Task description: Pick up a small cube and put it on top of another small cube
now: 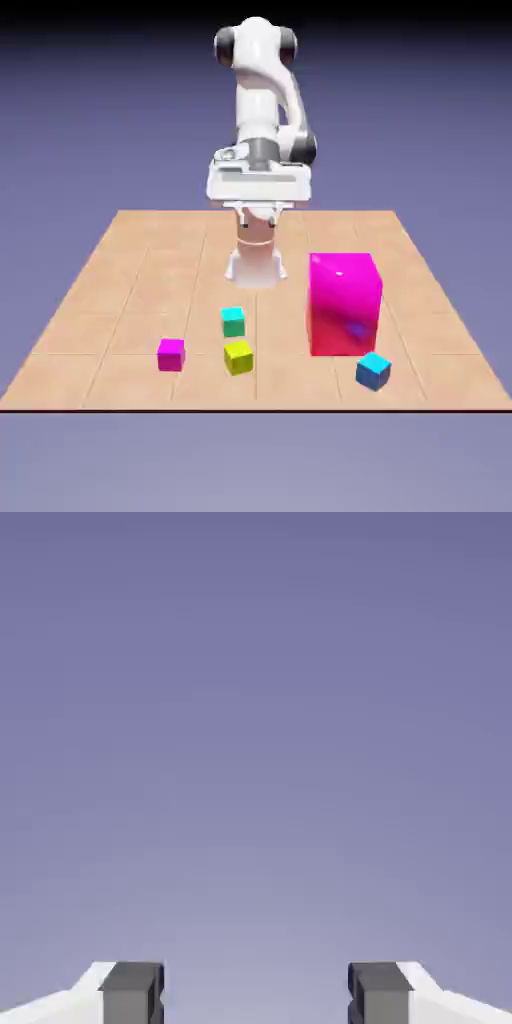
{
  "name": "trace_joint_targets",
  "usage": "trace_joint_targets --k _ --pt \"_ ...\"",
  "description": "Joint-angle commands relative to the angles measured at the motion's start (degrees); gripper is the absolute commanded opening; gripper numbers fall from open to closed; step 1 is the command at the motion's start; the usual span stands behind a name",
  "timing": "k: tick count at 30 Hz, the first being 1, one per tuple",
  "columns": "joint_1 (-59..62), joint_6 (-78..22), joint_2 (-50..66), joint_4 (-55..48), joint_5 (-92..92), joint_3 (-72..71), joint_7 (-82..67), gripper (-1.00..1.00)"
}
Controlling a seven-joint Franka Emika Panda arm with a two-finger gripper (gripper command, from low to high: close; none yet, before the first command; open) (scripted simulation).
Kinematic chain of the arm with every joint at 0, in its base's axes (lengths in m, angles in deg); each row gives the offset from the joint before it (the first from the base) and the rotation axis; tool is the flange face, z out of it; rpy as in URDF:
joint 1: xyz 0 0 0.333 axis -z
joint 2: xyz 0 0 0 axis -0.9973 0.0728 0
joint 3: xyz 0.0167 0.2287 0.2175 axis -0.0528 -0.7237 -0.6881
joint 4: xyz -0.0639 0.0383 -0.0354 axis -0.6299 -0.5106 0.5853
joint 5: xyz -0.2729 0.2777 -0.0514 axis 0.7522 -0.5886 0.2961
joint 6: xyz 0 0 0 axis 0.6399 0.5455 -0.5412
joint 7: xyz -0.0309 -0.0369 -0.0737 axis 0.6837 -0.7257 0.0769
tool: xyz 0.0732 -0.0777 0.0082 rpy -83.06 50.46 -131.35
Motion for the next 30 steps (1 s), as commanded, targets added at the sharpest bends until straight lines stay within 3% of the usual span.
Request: trace_joint_targets --k 1,30 --pt "-0.4 -2.2 2.1 -1.9 0.6 -0.6 0.1 0.0" --pt "-11.0 -65.5 62.3 -58.2 16.6 -17.8 2.7 0.0"
